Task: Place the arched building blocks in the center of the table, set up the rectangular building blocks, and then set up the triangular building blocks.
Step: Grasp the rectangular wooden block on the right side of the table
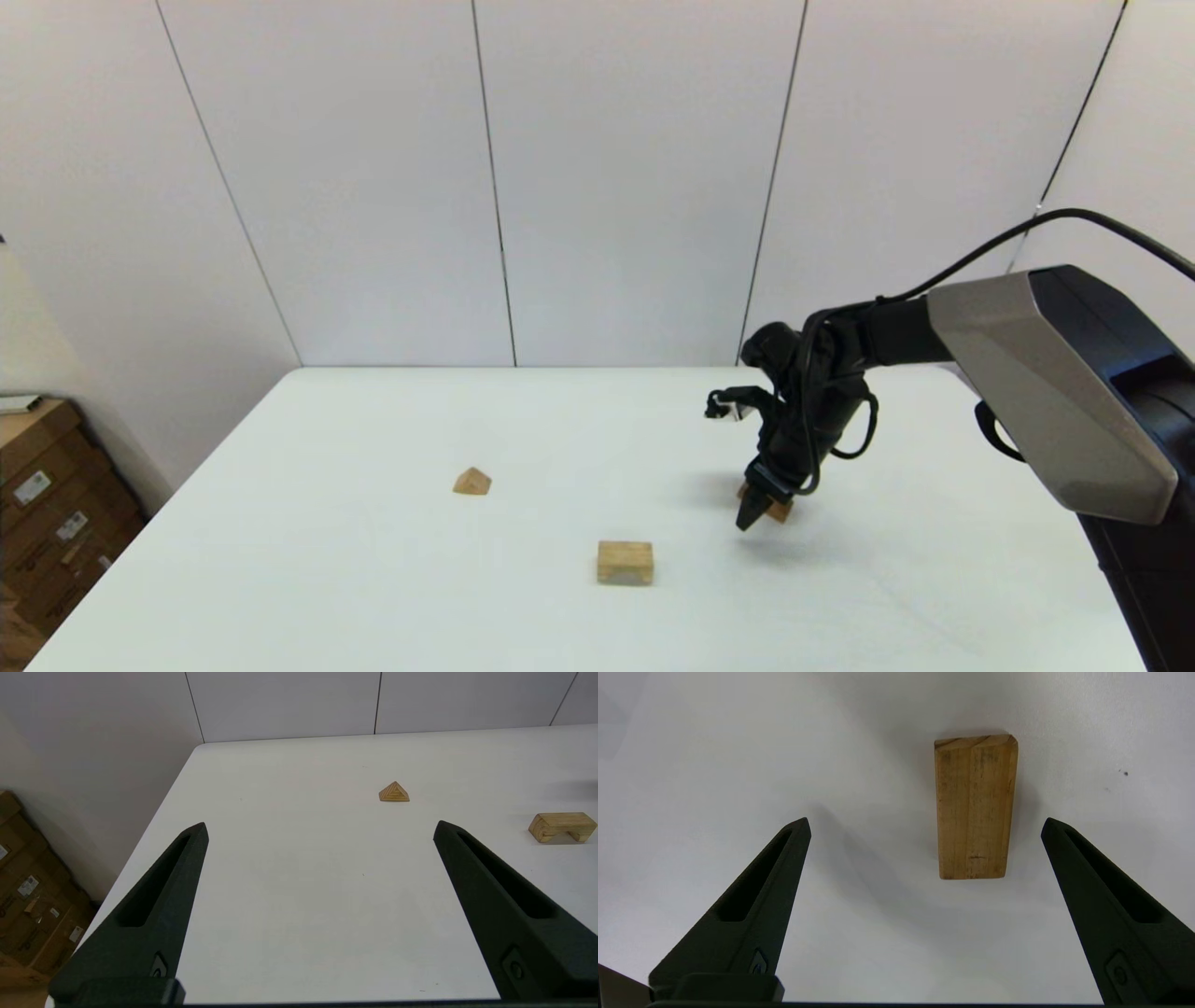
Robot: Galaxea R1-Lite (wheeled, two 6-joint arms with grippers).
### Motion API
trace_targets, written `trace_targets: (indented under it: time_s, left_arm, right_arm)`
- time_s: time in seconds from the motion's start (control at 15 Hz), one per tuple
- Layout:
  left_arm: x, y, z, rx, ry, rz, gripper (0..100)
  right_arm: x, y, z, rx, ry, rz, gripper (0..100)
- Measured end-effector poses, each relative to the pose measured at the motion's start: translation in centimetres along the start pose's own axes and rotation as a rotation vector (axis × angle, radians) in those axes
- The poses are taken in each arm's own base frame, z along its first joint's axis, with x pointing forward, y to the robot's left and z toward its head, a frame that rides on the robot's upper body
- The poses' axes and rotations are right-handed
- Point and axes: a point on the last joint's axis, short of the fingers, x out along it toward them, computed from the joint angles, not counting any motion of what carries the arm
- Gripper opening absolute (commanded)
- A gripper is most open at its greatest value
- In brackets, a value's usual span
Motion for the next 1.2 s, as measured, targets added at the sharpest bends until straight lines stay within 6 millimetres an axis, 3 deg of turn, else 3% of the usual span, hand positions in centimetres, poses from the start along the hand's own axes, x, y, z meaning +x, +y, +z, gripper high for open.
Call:
trace_targets:
  time_s: [1.0,1.07,1.2]
  left_arm:
    - [0.0,0.0,0.0,0.000,0.000,0.000,100]
    - [0.0,0.0,0.0,0.000,0.000,0.000,100]
    - [0.0,0.0,0.0,0.001,0.000,0.000,100]
  right_arm:
    - [1.0,0.0,0.2,-0.021,0.032,-0.026,100]
    - [1.0,0.0,0.2,-0.021,0.033,-0.026,0]
    - [1.0,0.0,0.2,-0.021,0.034,-0.026,0]
